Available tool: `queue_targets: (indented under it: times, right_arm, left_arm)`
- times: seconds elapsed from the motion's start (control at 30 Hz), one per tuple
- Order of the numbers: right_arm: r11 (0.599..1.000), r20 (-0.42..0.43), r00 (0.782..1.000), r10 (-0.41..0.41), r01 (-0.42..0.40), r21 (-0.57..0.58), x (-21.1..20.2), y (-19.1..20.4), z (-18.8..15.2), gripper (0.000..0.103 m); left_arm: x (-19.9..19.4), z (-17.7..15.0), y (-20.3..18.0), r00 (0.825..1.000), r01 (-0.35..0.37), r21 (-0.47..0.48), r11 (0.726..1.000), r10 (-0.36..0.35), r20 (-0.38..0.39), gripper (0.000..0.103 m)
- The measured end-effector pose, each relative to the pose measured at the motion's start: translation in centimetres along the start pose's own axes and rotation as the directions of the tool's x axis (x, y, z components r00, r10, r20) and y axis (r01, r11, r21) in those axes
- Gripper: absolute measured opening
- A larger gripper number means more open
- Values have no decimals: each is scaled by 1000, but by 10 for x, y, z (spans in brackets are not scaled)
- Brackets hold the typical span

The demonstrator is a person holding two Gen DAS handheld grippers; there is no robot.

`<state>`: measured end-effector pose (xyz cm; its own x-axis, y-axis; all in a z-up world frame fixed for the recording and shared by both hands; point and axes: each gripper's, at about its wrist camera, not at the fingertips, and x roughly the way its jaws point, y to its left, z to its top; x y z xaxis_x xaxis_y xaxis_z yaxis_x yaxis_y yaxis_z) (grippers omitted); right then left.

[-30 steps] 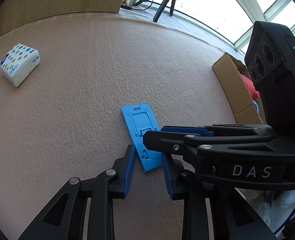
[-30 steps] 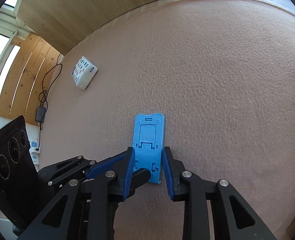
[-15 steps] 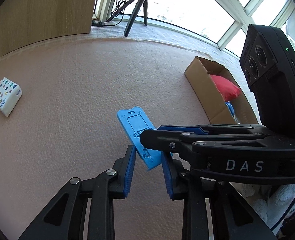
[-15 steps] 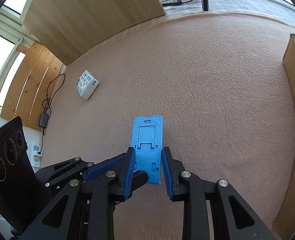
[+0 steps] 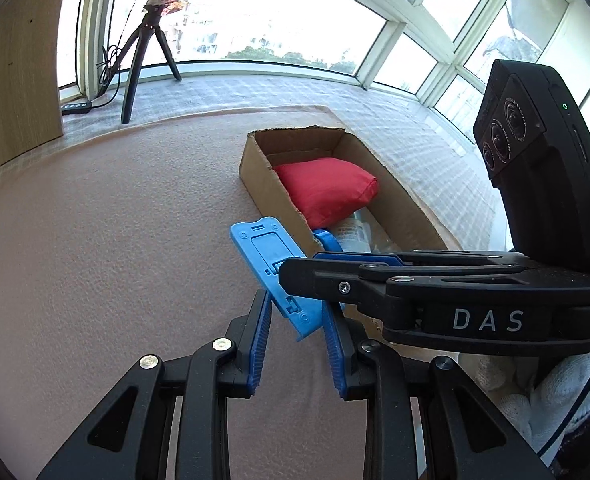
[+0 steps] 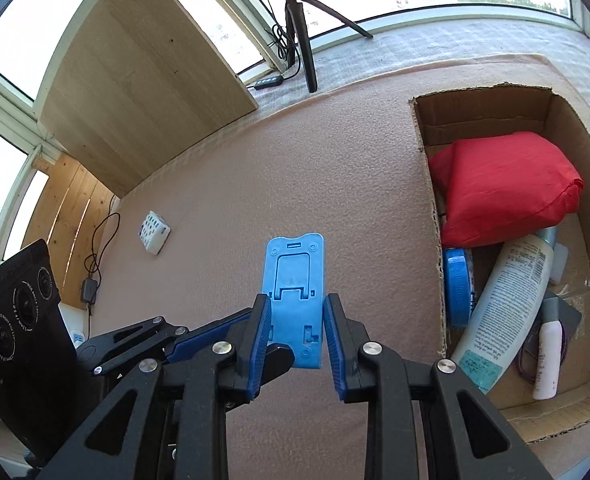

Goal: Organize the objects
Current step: 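Carry the blue phone stand over the box and open the right gripper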

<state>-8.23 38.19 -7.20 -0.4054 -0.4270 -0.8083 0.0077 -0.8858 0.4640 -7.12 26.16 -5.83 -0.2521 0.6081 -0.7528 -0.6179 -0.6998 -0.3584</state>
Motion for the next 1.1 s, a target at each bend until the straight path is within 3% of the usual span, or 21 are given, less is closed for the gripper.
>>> queue_targets:
  times: [0.47,0.8,0.87,0.9,0.93,1.03,1.1]
  right_arm:
    - [988,97,992,-86,72,135,-69,-89,-9,25]
    - [980,117,985,-126,105,171,-90,-119,-15,25]
    - [979,121,984,-134,113,171,-92,-121,-15,25]
    - [977,127,981,-147,124,175,-94,-122,-15,25]
    - [974,134,977,-165,140,181,-96,-124,-15,28]
    - [964,144,971,-192,159,215,-100,-131,-16,54]
    - [957,160,966,-202,160,242,-103,-136,-16,58]
  left_arm:
    - [58,25,-92,996,86,139,987,-79,-51,28]
    - [73,30,-121,993,110,185,976,-101,-62,30]
    - [72,30,-122,995,90,188,978,-81,-55,48]
    - [71,30,-121,996,86,186,979,-78,-48,66]
    - [69,31,-121,996,82,185,979,-76,-40,71]
    - [65,31,-117,997,73,182,981,-67,-35,71]
    - [63,31,-114,997,67,175,982,-62,-36,71]
